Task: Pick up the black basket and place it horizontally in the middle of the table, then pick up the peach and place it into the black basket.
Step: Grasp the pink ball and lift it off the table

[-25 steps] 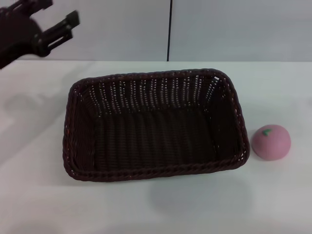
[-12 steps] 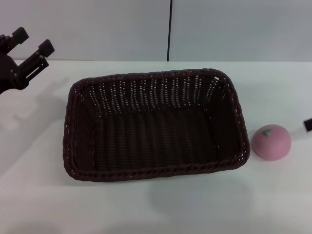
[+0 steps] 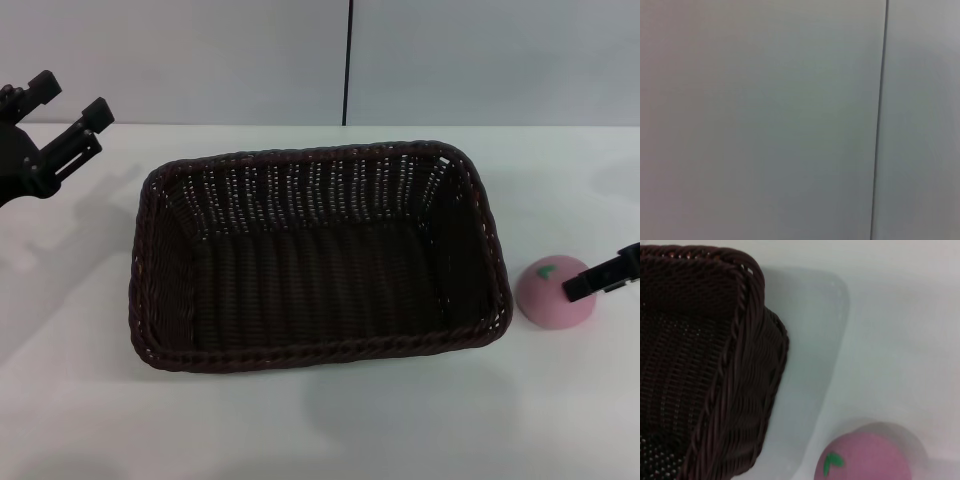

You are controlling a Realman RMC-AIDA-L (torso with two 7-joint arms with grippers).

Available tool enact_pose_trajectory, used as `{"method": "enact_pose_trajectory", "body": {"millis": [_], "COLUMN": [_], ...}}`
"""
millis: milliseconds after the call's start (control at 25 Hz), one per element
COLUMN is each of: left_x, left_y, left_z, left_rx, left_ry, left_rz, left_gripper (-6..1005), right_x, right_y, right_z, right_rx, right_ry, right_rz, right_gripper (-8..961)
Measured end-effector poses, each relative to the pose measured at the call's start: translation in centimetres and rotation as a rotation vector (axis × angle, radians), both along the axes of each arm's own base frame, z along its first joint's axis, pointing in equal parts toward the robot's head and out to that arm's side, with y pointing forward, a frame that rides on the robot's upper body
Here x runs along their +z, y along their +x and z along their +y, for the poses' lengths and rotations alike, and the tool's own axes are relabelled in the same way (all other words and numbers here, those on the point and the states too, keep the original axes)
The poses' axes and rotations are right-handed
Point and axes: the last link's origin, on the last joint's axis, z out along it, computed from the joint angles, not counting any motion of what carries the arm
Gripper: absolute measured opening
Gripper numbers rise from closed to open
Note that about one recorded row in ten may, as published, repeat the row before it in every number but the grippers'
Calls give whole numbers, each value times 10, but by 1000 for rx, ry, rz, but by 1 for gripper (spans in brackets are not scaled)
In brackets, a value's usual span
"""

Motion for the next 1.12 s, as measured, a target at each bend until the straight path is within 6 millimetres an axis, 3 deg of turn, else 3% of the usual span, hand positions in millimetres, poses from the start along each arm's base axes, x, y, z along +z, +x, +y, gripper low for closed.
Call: {"method": "enact_pose_trajectory", "body": {"millis": [400,600,760,960,1120], "left_x": [0,-1,-1,-1,-1], "left_y": [0,-1,-2,-2,-2], "left_z": [1,2,3,3,3], "left_rx": [2,6,14,15,15], "left_ry": [0,0,2,3,2], "left_rz": [0,-1,1,0,-1], "left_gripper": [711,710,710,711,711], "right_x": [-17,-18,-16,0,31], "right_y": [-2,-4,-7,-11,-21], "right_z": [4,5,6,6,1], "right_rx": [51,69,84,109,130], "right_ry": [7,11,23,72,145], "right_rz": [14,19,33,41,40], "right_gripper": [680,556,400,267,236]}}
